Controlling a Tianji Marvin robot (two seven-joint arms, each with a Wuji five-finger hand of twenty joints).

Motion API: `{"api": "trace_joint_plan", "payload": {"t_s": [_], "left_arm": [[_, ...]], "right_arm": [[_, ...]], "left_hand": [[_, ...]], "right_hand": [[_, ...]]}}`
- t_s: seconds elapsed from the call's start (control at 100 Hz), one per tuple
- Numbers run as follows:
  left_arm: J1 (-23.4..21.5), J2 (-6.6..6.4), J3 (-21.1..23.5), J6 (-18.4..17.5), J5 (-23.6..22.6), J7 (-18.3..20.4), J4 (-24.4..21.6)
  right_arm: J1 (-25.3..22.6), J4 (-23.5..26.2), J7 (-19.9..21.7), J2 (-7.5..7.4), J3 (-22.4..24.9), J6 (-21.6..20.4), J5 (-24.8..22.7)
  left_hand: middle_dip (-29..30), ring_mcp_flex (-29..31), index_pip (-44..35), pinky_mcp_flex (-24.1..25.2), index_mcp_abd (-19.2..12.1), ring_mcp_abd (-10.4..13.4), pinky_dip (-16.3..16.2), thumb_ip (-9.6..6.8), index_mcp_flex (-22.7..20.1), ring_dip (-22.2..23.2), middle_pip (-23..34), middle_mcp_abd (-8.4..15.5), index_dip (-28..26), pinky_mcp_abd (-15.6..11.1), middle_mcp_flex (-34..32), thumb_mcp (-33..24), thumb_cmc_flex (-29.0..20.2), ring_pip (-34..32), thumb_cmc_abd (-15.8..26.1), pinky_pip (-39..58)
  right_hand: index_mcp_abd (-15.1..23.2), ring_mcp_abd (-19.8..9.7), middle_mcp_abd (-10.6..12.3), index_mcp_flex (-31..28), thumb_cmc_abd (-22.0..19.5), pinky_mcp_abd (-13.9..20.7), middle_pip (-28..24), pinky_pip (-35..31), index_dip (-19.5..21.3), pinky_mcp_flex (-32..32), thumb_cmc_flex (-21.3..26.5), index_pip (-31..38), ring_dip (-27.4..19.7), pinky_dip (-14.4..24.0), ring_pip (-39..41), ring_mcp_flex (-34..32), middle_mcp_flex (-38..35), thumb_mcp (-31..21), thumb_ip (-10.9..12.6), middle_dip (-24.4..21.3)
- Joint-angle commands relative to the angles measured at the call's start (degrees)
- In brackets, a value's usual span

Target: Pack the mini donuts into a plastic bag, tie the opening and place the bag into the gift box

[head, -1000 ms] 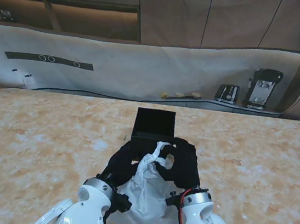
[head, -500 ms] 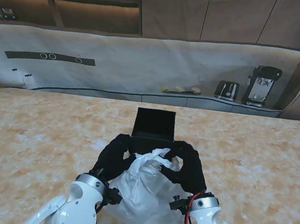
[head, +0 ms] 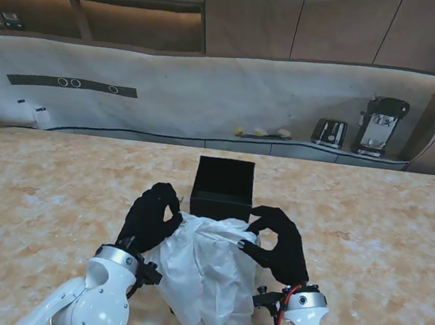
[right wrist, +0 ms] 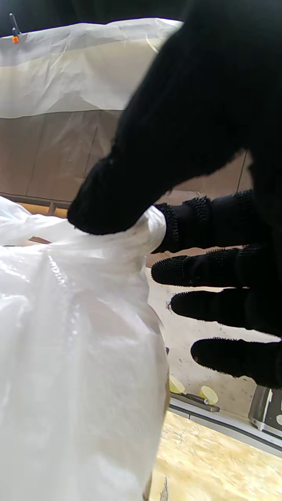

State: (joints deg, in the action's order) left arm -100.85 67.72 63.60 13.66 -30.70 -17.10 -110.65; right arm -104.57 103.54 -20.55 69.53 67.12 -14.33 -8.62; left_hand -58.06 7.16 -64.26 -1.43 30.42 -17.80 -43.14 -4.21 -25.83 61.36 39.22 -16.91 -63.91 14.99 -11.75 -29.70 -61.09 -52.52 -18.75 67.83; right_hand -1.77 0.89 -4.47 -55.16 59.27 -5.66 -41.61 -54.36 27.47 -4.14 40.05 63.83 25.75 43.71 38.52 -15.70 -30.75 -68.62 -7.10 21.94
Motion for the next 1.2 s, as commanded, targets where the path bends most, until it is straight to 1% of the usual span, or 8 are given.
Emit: {"api": "trace_joint_plan", "payload": {"t_s": [0.0,0.61,0.68,0.84,0.94,1.02,1.07,1.19], "left_arm": [[-0.7,0.07,0.6,0.0,0.0,0.1,0.2],[-2.5,-0.04,4.0,-6.2,1.8,-0.2,-1.0],[-2.3,-0.10,4.6,-11.6,2.7,-0.4,0.2],[-2.2,-0.16,3.9,-10.7,3.6,0.4,0.3],[-2.1,-0.20,3.5,-10.4,4.2,1.0,0.6],[-2.2,-0.25,3.6,-9.7,4.5,1.4,0.5],[-2.2,-0.28,3.6,-9.7,4.6,1.6,0.5],[-2.4,-0.41,3.7,-9.9,4.9,2.3,0.3]], "right_arm": [[-1.1,0.6,-0.3,0.67,0.3,0.5,0.9],[1.0,0.0,-7.3,2.19,2.1,3.4,-2.1],[1.1,0.1,-7.3,2.17,2.3,3.4,-2.4],[1.1,-0.3,-6.8,2.04,2.0,3.7,-2.5],[1.0,-0.6,-6.9,2.06,1.8,4.2,-2.5],[0.8,-0.6,-6.1,1.77,2.1,4.2,-3.2],[1.0,-0.7,-5.7,1.60,2.4,3.8,-3.8],[1.3,-0.5,-2.7,0.75,3.3,2.6,-4.7]], "left_hand": [[-0.8,0.3,-3.9,-0.1,1.1,0.2,-0.9,-3.34,0.3,1.2,0.6,1.3,-0.8,-2.3,-0.6,-4.4,-2.4,-1.0,0.8,1.1],[-0.4,0.4,-4.5,-0.5,0.2,1.3,-0.9,-3.27,0.6,0.8,0.6,2.3,-0.7,-3.1,-0.6,-3.6,-2.3,-0.6,1.3,0.8],[0.0,0.1,-3.9,0.4,0.5,1.0,-0.3,-3.40,0.4,0.3,0.1,2.0,-0.3,-2.9,-0.7,-3.2,-3.1,0.3,1.0,-1.2],[-0.2,0.3,-3.6,0.2,0.4,1.1,-0.7,-2.69,0.5,0.3,-0.2,2.0,-0.2,-2.8,-1.0,-2.2,-3.0,0.4,1.4,-1.1],[0.1,0.1,-2.7,0.5,-0.5,1.3,-1.0,-1.07,0.3,-1.2,-0.5,2.1,0.1,-2.8,-0.9,-0.8,-3.2,0.8,2.0,-1.5],[0.3,0.0,-2.6,0.7,-0.6,1.2,-1.1,-0.74,0.3,-1.6,-0.5,2.0,0.1,-2.7,-1.1,-1.0,-3.1,1.0,1.9,-1.6],[0.6,-0.1,-2.2,0.9,-0.7,1.3,-1.1,-0.51,0.3,-1.9,-0.8,2.0,0.3,-2.7,-0.9,-1.0,-3.2,1.2,2.0,-1.7],[0.8,-0.2,-2.0,1.1,-0.9,1.4,-1.1,-0.02,0.3,-2.3,-0.8,2.2,0.4,-2.8,-1.0,-0.7,-3.3,1.3,2.1,-1.8]], "right_hand": [[1.4,-2.4,1.8,-1.3,2.2,2.3,0.6,-0.5,1.1,-0.4,-0.3,1.3,-0.6,-0.7,-0.7,-0.5,-1.8,-2.0,-0.7,1.0],[-1.3,-2.9,2.2,0.0,-1.0,2.4,-1.4,1.8,2.8,-0.6,-0.9,1.8,1.1,-1.3,1.8,-1.1,-3.6,-2.0,-1.0,2.3],[-1.5,-3.0,2.3,0.1,-0.9,2.4,-1.4,1.9,3.0,-0.6,-0.8,1.9,1.1,-1.2,2.0,-1.2,-3.7,-2.1,-1.0,2.3],[-1.7,-3.0,2.2,-0.1,-0.6,2.4,-1.4,2.1,3.1,-0.6,-0.7,1.8,1.1,-1.1,1.9,-1.0,-3.8,-2.1,-0.9,2.2],[-1.4,-2.9,2.0,0.0,-0.5,2.3,-1.1,2.4,3.0,-0.7,-0.5,1.6,1.1,-1.1,1.8,-0.6,-3.4,-1.8,-0.9,2.2],[1.6,-2.7,1.8,1.1,-2.3,2.1,-0.7,3.1,2.8,-0.8,-0.2,0.9,1.0,-0.7,1.3,0.7,-1.2,0.3,0.2,2.3],[2.8,-2.7,1.7,2.0,-4.7,2.1,-0.1,3.2,0.9,-0.8,-0.3,-1.1,0.9,-0.2,0.7,1.6,0.6,1.4,0.9,2.2],[3.0,-2.3,1.3,8.6,-4.1,2.0,2.7,6.6,-5.0,-1.3,-3.6,-11.5,0.1,0.8,-2.5,4.3,6.6,2.9,1.1,1.3]]}}
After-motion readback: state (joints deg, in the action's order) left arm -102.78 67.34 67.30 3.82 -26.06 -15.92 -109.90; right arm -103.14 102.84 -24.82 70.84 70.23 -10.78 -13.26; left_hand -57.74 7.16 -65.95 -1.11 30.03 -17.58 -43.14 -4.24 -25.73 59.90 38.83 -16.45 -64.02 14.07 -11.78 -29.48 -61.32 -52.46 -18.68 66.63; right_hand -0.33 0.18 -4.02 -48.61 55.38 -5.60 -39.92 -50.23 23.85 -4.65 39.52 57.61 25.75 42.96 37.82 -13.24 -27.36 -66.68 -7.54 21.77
